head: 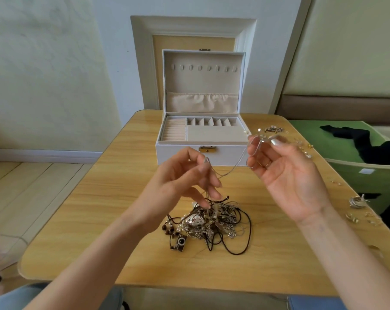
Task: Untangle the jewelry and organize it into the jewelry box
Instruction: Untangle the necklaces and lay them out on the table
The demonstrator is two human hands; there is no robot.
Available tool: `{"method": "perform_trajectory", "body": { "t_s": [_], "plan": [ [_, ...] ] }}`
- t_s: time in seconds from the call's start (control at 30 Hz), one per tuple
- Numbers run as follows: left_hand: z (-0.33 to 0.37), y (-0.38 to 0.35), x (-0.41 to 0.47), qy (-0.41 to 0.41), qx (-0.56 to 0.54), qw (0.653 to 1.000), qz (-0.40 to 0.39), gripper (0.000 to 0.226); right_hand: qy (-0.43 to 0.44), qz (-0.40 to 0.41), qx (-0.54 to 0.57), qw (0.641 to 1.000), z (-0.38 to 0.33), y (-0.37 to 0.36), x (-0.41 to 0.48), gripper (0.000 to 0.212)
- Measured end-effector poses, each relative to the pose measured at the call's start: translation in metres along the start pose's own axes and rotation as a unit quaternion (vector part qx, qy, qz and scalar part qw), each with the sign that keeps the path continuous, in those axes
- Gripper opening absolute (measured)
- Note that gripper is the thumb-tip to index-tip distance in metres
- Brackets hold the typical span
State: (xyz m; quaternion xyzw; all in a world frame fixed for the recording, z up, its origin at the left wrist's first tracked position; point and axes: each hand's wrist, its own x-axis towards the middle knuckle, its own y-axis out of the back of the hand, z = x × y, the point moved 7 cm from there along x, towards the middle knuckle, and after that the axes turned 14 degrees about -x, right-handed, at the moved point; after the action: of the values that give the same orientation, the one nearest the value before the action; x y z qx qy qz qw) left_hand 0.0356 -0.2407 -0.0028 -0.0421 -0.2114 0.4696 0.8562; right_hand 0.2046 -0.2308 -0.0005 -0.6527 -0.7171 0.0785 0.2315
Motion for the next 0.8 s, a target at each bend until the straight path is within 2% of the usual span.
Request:
{"method": "perform_trajectory", "body": {
  "t_s": [0.13, 0.27, 0.37, 0.43, 0.57, 0.8],
  "plan": [
    [0.013, 0.025, 0.005, -0.046, 0.045, 0.995, 0.081, 0.011, -0.005, 0.035, 0.035, 0.999, 0.001, 0.01, 0.004, 0.01],
    [0.018, 0.059, 0.013, -0.049, 0.166, 0.972, 0.156, 0.008, -0.031, 0.092, 0.062, 0.993, 0.009, 0.026, 0.01, 0.012],
    [0.008, 0.082, 0.02, -0.023, 0.309, 0.935, 0.172, 0.009, -0.065, 0.122, 0.002, 0.99, 0.019, 0.038, 0.015, 0.015],
    [0.0, 0.096, 0.023, -0.002, 0.391, 0.905, 0.171, 0.011, -0.088, 0.134, -0.099, 0.982, 0.026, 0.045, 0.019, 0.014],
    [-0.013, 0.119, 0.023, 0.026, 0.473, 0.86, 0.189, 0.012, -0.116, 0.183, -0.326, 0.92, 0.043, 0.059, 0.021, 0.006],
    [-0.02, 0.138, 0.02, 0.065, 0.518, 0.818, 0.242, 0.012, -0.066, 0.221, -0.539, 0.81, 0.049, 0.055, 0.032, 0.011]
  ]
}}
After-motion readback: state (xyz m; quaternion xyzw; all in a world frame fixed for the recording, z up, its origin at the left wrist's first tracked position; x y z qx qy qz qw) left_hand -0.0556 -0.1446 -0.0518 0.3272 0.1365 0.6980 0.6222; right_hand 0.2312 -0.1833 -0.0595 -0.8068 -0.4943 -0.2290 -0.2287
